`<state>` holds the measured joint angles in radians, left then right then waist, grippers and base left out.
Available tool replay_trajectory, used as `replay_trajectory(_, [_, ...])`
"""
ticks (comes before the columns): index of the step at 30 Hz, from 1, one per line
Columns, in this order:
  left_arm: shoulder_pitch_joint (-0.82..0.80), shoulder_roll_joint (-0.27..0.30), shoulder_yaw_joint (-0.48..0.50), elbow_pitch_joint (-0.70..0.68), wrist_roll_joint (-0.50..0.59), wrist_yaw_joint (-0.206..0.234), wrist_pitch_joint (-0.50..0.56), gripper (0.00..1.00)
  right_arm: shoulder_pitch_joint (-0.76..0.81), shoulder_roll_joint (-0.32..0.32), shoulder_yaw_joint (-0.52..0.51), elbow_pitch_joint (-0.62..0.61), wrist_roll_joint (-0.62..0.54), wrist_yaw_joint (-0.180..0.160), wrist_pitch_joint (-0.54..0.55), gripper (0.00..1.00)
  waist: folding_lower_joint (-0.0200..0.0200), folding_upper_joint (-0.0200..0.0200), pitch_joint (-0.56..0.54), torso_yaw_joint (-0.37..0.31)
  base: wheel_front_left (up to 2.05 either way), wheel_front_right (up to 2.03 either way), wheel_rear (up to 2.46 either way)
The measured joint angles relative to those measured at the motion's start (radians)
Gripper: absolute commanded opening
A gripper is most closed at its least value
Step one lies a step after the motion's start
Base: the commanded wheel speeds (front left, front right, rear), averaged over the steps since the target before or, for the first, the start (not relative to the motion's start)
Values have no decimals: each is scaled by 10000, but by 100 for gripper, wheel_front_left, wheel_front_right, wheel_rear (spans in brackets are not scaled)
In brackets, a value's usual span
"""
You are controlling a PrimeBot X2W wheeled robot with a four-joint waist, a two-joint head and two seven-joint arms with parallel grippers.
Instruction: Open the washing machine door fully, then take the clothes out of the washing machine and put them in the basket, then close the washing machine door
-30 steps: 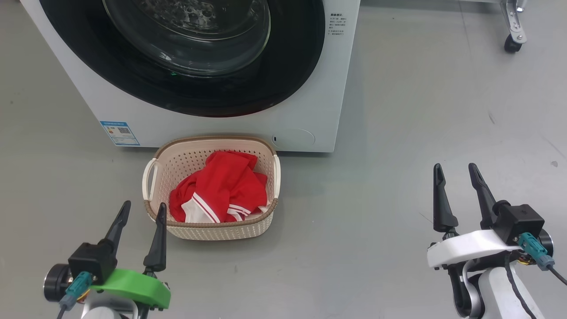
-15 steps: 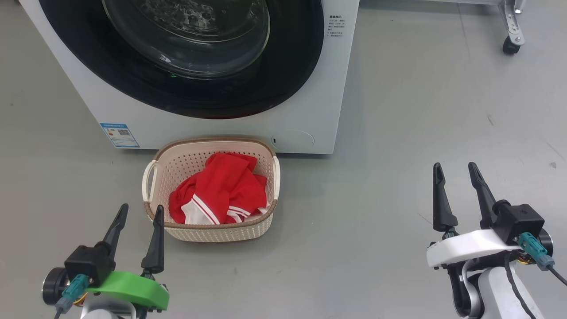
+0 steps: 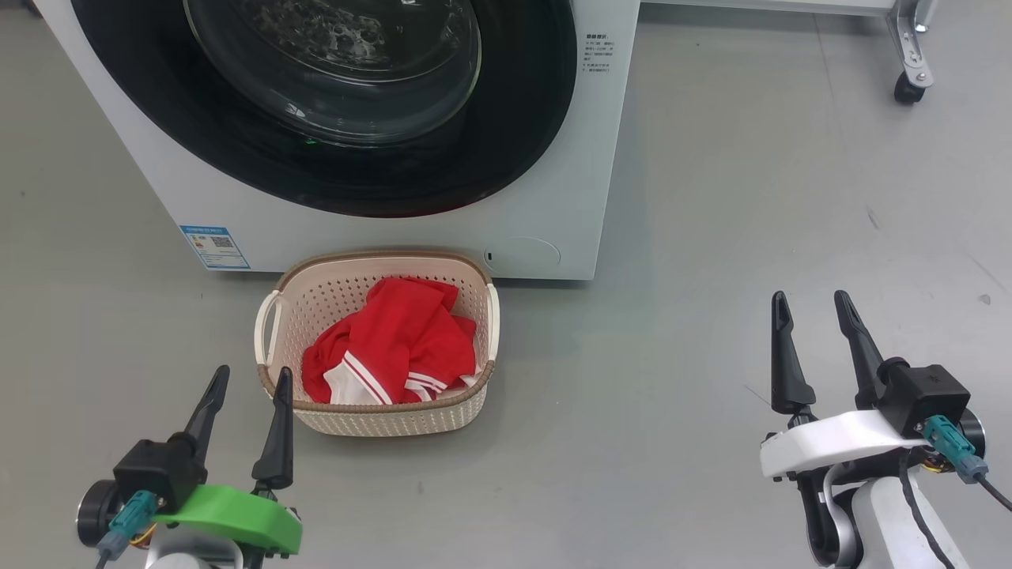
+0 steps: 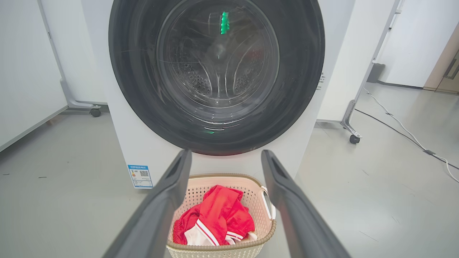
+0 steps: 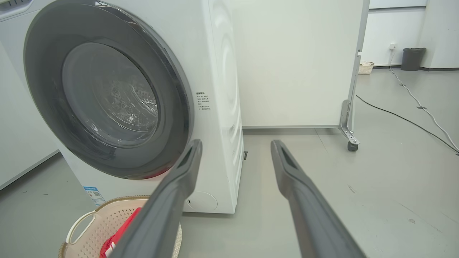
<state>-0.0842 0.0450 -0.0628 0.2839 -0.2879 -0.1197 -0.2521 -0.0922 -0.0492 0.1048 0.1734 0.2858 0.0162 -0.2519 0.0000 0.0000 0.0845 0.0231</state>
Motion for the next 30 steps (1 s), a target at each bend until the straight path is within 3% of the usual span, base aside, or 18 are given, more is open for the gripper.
replay_trajectory(8, [21, -2, 0, 38, -111, 0, 0, 100, 13, 2, 21, 15, 0, 10, 0, 100, 0, 0, -40, -9, 0, 0, 0])
replay_trajectory(9, [21, -4, 0, 33, -119, -2, 0, 0, 14, 4, 21, 15, 0, 21, 0, 0, 0, 0, -42, -10, 0, 0, 0])
replay_trajectory(17, [292, -213, -67, 646, -178, 0, 59, 0, 535, 167, 44, 635, 86, 19, 44, 0, 0, 0, -47, -15, 0, 0, 0])
replay_trajectory(30, [278, -213, 247, 740, -1929, 0, 606, 0, 539, 167, -128, 623, 1764, 132, 339, 0, 1, 0, -159, -49, 0, 0, 0])
